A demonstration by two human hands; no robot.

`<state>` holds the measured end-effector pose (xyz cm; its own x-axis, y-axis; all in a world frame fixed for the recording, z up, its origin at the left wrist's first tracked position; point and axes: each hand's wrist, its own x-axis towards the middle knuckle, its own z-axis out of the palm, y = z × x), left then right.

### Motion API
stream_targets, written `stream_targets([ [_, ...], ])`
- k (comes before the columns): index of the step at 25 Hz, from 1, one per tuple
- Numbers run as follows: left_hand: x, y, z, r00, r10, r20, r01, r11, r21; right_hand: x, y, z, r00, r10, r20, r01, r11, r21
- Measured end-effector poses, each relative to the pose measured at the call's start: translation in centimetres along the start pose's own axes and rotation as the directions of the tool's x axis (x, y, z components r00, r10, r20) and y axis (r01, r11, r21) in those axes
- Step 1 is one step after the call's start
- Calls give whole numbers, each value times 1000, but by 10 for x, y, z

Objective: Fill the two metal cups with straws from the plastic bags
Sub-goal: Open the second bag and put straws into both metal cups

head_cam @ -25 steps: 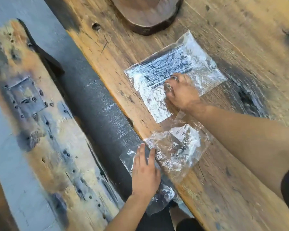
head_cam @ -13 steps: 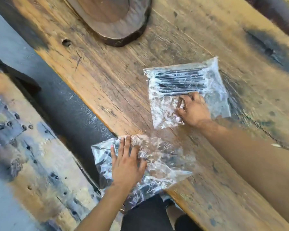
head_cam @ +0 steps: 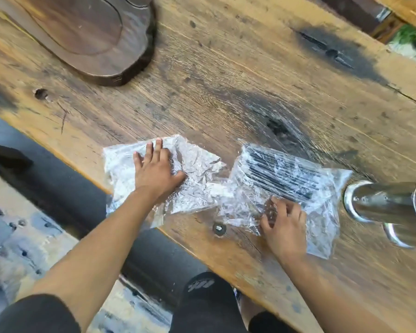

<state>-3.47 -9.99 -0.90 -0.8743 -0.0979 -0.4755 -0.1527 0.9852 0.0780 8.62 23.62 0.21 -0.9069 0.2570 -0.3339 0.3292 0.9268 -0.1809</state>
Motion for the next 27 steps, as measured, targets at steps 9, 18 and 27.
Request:
stream_targets([
  [9,98,104,-48,984,179,-16,-172,965,198,-61,42,18,992,110,-60,-112,993,-26],
  [18,84,156,-49,980,128,-152,-105,983,153,-89,56,18,965,257,-52,-253,964,77],
  [27,-91,226,23,829,524,-197,-519,851,80,-101,69,7,966,250,59,-257,949,185],
])
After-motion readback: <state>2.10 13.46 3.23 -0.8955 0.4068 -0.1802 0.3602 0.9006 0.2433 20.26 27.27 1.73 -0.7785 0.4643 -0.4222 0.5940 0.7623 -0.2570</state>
